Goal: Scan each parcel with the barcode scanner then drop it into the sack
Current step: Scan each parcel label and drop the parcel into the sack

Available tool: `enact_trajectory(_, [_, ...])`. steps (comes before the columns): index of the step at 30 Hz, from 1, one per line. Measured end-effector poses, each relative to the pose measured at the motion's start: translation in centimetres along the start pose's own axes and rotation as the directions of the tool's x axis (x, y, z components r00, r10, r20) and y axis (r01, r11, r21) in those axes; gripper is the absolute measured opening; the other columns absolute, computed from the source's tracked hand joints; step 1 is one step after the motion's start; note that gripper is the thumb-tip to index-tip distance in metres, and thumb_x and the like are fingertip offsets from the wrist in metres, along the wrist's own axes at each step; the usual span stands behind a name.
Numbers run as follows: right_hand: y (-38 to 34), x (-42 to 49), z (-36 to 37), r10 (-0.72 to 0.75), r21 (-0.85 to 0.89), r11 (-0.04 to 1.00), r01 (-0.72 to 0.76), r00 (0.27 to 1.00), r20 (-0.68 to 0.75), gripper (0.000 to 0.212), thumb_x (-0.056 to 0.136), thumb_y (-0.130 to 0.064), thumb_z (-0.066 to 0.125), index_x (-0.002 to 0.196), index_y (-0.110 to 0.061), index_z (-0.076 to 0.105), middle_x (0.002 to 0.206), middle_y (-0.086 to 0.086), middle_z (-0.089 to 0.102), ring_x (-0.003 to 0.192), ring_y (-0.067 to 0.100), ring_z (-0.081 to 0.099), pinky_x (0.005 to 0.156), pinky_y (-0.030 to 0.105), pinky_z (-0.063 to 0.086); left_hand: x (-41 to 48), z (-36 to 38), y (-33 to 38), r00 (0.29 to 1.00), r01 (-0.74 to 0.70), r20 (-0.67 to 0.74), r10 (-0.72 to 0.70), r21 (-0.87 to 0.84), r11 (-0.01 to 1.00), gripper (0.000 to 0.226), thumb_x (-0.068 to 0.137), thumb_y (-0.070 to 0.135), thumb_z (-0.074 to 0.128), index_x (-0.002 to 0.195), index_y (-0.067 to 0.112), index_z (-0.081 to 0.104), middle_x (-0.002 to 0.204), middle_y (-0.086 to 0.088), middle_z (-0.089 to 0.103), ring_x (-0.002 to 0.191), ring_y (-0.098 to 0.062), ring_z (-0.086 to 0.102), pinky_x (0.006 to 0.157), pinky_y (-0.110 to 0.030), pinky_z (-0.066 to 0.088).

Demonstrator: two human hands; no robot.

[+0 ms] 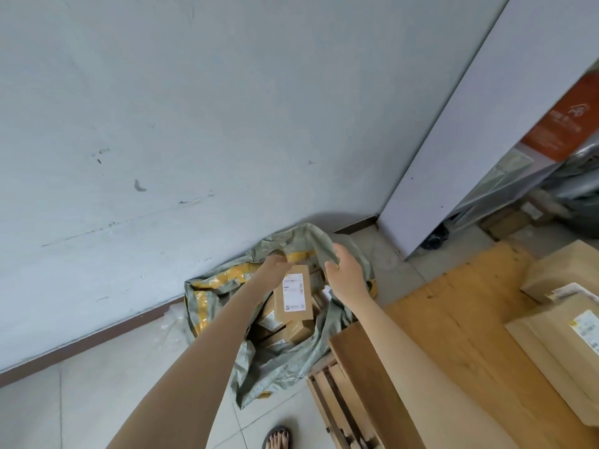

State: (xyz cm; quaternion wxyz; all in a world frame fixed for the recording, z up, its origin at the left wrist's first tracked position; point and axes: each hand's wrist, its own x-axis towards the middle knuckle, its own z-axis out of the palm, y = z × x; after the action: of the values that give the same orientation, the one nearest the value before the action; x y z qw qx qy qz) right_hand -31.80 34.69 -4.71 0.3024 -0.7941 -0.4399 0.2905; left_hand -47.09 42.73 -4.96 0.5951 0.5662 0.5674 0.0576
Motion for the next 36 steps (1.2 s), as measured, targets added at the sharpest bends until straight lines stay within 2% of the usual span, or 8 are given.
enact_trajectory(6, [0.8,-0.8,-1.3,0.001,-0.142,0.99,0.002,1.0,0.019,0.044,0.098,-0.022,0.046,0.142,-0.017,0.039,0.143,0.004,0.046,0.133,0.021,0.042,0.108,0.04,0.039,1.3,1.5,1.4,0.989,-0.149,0.059,0.136,0.343,0.928,0.032,0.097,0.023,0.045,0.123,0.013,0.06,0.128,-0.009,0.061,0.116,-0.028,0.057,0.089,-0.034,0.045])
enact_trajectory(10, [2.1,-2.3,-4.7,0.021,-0.307,0.951,-0.031,0.999,-0.036,0.042,0.096,-0.024,0.049,0.138,-0.019,0.046,0.137,0.006,0.05,0.127,0.026,0.046,0.1,0.042,0.045,1.5,4.8,4.2,0.951,-0.308,0.169,0.258,0.577,0.757,0.031,0.094,0.023,0.044,0.119,0.02,0.063,0.125,-0.003,0.064,0.114,-0.024,0.059,0.096,-0.037,0.048])
enact_trajectory(13, [3.8,-4.0,-8.5,0.089,-0.366,0.923,-0.121,0.99,-0.106,0.039,0.094,-0.022,0.05,0.133,-0.021,0.05,0.133,0.008,0.051,0.122,0.029,0.048,0.095,0.044,0.047,1.1,8.7,7.0,0.903,-0.427,0.274,0.332,0.658,0.62,0.033,0.093,0.026,0.047,0.122,0.023,0.06,0.125,-0.002,0.064,0.114,-0.025,0.058,0.097,-0.042,0.049])
enact_trajectory(21, [12.4,-12.5,-20.6,0.265,-0.349,0.852,-0.391,0.896,-0.355,0.047,0.094,-0.031,0.048,0.14,-0.027,0.04,0.141,0.004,0.043,0.127,0.028,0.042,0.099,0.045,0.043,-4.1,23.6,12.9,0.709,-0.704,0.546,0.446,0.584,0.404,0.043,0.095,0.027,0.047,0.137,0.019,0.047,0.132,-0.007,0.059,0.118,-0.028,0.055,0.097,-0.04,0.046])
enact_trajectory(24, [16.2,-17.1,-25.0,0.346,-0.301,0.817,-0.492,0.836,-0.426,0.046,0.093,-0.031,0.05,0.138,-0.027,0.043,0.138,0.004,0.046,0.126,0.028,0.042,0.099,0.046,0.041,-7.2,29.4,13.6,0.648,-0.76,0.625,0.435,0.568,0.317,0.051,0.095,0.025,0.049,0.145,0.021,0.038,0.14,-0.005,0.052,0.126,-0.025,0.049,0.101,-0.041,0.044])
enact_trajectory(29, [22.6,-25.1,-30.8,0.45,-0.17,0.782,-0.599,0.732,-0.511,0.046,0.091,-0.031,0.052,0.137,-0.025,0.045,0.137,0.004,0.047,0.125,0.027,0.044,0.1,0.044,0.044,-12.8,39.4,14.0,0.561,-0.817,0.718,0.412,0.56,0.137,0.049,0.095,0.031,0.048,0.143,0.026,0.041,0.141,-0.001,0.051,0.127,-0.022,0.049,0.098,-0.037,0.045])
enact_trajectory(33, [27.6,-30.9,-34.1,0.512,-0.102,0.729,-0.677,0.637,-0.576,0.048,0.09,-0.029,0.052,0.137,-0.029,0.044,0.136,0.002,0.048,0.123,0.027,0.045,0.098,0.046,0.044,-17.1,46.7,13.2,0.51,-0.849,0.767,0.39,0.522,0.084,0.048,0.092,0.033,0.052,0.139,0.027,0.043,0.137,-0.002,0.053,0.124,-0.024,0.052,0.097,-0.039,0.047])
enact_trajectory(36, [31.1,-34.8,-35.6,0.543,-0.093,0.68,-0.728,0.584,-0.604,0.052,0.09,-0.026,0.052,0.14,-0.03,0.038,0.14,0.002,0.042,0.128,0.028,0.037,0.102,0.046,0.039,-19.4,51.1,12.1,0.486,-0.862,0.79,0.374,0.504,0.057,0.06,0.09,0.034,0.056,0.145,0.031,0.032,0.135,-0.001,0.052,0.121,-0.023,0.053,0.094,-0.039,0.048])
